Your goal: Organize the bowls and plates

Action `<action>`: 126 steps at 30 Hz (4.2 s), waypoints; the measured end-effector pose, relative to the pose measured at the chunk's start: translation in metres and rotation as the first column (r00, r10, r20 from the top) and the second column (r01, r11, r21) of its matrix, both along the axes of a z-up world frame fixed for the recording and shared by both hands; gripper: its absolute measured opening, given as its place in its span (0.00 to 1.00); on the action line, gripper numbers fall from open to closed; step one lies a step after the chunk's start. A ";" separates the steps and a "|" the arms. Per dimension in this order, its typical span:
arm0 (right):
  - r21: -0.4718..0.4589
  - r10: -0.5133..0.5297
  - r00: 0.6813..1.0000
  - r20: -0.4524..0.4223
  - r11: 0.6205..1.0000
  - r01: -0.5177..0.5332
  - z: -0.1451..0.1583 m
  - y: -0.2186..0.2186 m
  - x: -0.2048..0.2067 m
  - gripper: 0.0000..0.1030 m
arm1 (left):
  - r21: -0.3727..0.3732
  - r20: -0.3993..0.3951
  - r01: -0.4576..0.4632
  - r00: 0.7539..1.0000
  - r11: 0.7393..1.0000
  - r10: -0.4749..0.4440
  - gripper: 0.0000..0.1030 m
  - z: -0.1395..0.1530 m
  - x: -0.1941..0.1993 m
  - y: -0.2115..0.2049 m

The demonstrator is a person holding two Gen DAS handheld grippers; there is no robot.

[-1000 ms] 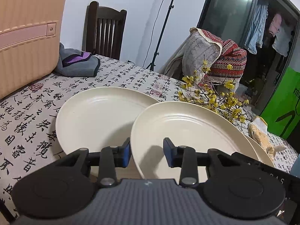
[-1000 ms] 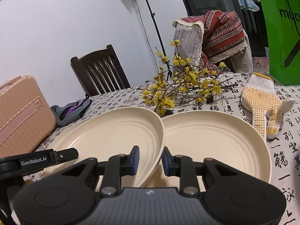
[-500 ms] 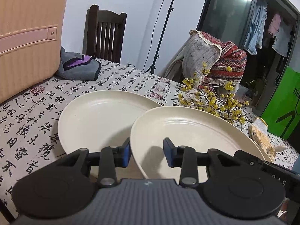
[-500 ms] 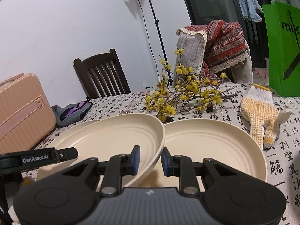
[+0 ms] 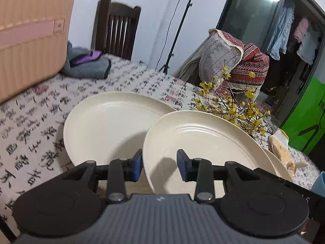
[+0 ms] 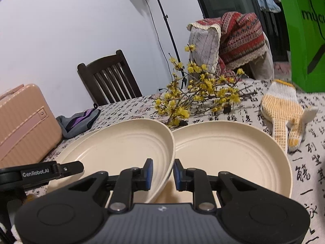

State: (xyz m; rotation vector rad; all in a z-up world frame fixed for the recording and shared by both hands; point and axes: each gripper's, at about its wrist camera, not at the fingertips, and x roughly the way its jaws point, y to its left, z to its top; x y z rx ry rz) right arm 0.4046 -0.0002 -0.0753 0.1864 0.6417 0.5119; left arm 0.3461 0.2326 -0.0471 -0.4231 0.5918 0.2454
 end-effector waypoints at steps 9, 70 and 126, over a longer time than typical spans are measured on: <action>0.133 -0.004 0.989 -0.149 0.991 0.024 -0.005 -0.014 0.018 0.22 | -0.190 -0.031 -0.007 1.000 0.982 0.001 0.33 -0.007 0.005 0.028; 0.129 0.006 0.998 -0.068 0.992 0.003 0.039 -0.040 -0.048 0.12 | -0.116 0.045 0.011 0.999 0.993 -0.006 0.18 0.042 -0.063 -0.011; 0.152 -0.075 0.997 -0.019 0.985 0.077 0.062 -0.113 -0.136 0.12 | -0.088 0.087 0.108 0.991 0.990 -0.101 0.19 0.063 -0.127 -0.082</action>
